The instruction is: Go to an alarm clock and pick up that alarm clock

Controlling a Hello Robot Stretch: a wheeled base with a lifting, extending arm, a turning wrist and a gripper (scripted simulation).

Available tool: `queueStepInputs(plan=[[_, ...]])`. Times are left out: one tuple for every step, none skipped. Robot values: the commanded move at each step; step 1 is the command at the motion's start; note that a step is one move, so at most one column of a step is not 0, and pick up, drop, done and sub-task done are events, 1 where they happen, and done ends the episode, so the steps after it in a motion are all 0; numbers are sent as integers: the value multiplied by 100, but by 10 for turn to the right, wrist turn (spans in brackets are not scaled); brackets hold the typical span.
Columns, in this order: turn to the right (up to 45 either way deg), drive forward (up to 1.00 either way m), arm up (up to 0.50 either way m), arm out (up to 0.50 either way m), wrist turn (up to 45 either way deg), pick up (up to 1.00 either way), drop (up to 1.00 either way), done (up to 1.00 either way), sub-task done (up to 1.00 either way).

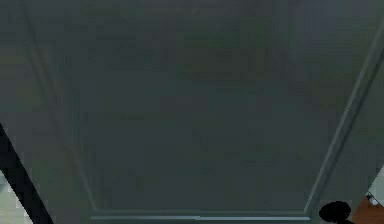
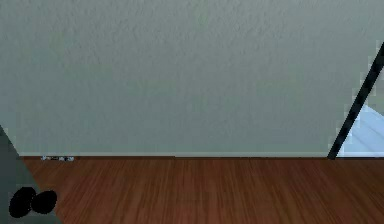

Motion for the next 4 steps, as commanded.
queueStepInputs(plan=[[60,0,0,0,0,0,0,0,0],[0,5,0,0,0,0,0,0,0],[-450,0,0,0,0,0,0,0,0],[-450,0,0,0,0,0,0,0,0]])
